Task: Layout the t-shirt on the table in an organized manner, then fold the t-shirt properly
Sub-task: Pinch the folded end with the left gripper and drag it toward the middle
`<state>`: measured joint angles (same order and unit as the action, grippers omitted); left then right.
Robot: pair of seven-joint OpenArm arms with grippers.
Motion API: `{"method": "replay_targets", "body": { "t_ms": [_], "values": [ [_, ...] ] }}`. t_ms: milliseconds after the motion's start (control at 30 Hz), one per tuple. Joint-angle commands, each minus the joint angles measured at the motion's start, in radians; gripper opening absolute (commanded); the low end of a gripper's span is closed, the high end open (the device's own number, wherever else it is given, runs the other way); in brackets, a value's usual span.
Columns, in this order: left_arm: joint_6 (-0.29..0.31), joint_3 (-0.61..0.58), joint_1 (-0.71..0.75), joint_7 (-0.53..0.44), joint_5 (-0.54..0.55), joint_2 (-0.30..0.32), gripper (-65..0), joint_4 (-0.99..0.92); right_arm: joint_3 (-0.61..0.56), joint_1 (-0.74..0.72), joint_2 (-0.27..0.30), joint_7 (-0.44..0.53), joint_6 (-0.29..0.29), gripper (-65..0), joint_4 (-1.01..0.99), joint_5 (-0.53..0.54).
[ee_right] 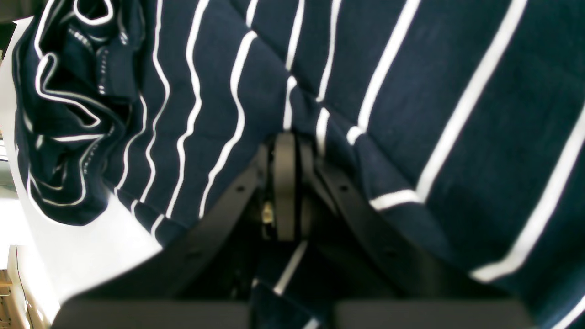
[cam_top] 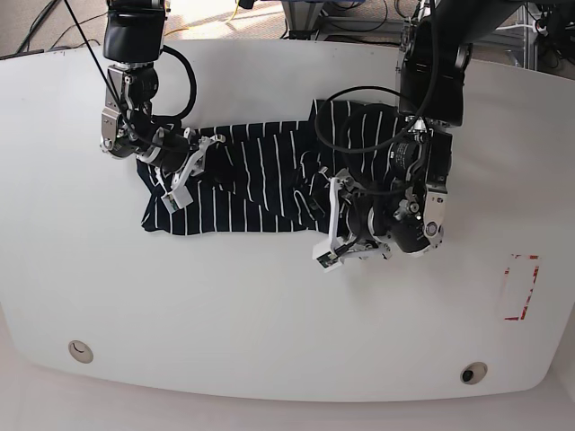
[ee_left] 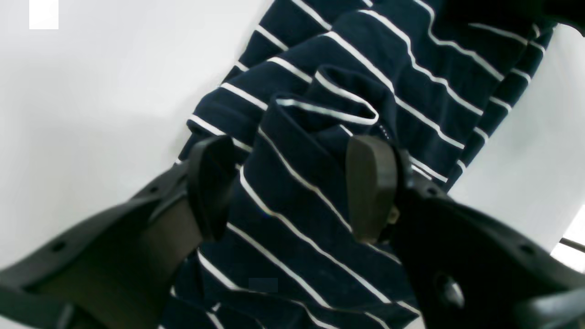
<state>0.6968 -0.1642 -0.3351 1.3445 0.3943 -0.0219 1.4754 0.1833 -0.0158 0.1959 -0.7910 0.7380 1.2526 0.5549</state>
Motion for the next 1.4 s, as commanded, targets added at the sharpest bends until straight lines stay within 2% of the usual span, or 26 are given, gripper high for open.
{"method": "replay_targets", "body": {
  "t_ms": [0,633,933,1367],
  "values": [
    [0.001,-0.015,-0.025,-0.01,0.012,-0.003,-28.6,-0.023,-0.003,0.01,0.009,-0.101,-0.04,-63.7,-0.017,-0.118],
    [0.001,-0.028,-0.015,-0.036,0.01,0.02,-29.0,-0.051,-0.003,0.01,0.009,-0.101,-0.04,-63.7,-0.017,-0.118],
    [0.001,-0.076,0.001,-0.038,0.005,0.026,-29.3,-0.051,-0.003,0.009,0.009,-0.101,-0.04,-63.7,-0.017,-0.118],
    [0.001,-0.117,0.026,-0.038,0.005,0.026,-43.3,-0.052,-0.001,0.009,0.009,-0.101,-0.04,-63.7,-0.017,-0.118]
  ]
}}
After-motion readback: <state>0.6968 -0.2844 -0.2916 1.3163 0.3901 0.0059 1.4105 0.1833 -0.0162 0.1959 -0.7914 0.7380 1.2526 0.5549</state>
